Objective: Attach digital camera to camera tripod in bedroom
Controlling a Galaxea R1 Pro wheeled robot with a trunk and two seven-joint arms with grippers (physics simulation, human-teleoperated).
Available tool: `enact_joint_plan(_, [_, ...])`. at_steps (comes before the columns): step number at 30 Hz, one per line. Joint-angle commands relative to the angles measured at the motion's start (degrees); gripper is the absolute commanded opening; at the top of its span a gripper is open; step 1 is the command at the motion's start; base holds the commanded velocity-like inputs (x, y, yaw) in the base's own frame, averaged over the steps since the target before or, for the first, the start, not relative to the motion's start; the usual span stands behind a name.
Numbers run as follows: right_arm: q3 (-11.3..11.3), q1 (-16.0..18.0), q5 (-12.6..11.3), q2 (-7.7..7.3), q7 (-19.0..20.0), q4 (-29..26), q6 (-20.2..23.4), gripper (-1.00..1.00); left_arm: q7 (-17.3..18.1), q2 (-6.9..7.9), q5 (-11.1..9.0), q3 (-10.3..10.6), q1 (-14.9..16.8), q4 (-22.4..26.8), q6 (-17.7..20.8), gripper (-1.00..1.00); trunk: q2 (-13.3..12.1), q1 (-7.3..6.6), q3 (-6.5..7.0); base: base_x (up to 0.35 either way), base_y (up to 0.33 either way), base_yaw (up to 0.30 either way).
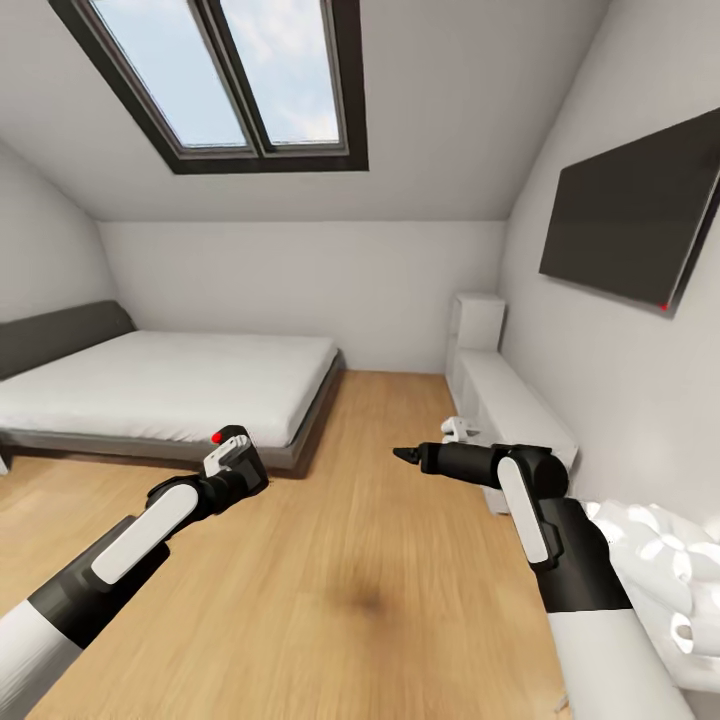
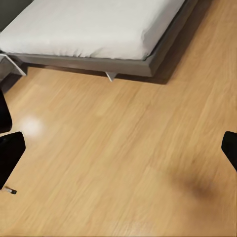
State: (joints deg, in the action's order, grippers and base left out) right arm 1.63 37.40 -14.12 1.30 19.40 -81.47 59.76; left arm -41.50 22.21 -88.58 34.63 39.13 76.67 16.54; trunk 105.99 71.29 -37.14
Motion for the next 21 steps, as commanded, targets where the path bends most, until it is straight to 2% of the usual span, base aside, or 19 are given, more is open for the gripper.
enact_joint_plan(1, [-0.1,0.0,0.2,0.02,0.3,0.0,0.2,1.0,-0.2,0.05,-0.1,0.1,0.1,0.1,0.2,-1.0,-0.4,-0.23,0.12,0.0,0.0,0.276])
enact_joint_plan(13, [0.1,0.0,0.3,0.04,-0.2,0.7,0.2,1.0,-0.2,0.27,-0.3,0.1,0.1,-0.1,0.2,-1.0,-5.2,-2.87,2.28,0.0,0.0,0.29])
enact_joint_plan(17, [0.3,0.0,1.1,0.02,-0.5,0.7,0.2,1.0,-0.2,0.28,-0.3,0.1,0.1,-0.4,0.2,-1.0,-6.8,-3.75,3.0,0.0,0.0,0.3])
enact_joint_plan(21, [0.4,0.0,3.1,0.09,-0.4,0.7,0.2,1.0,-0.1,0.26,-0.3,0.1,0.1,-0.8,0.2,-1.0,-8.4,-4.62,3.72,0.0,0.0,0.3])
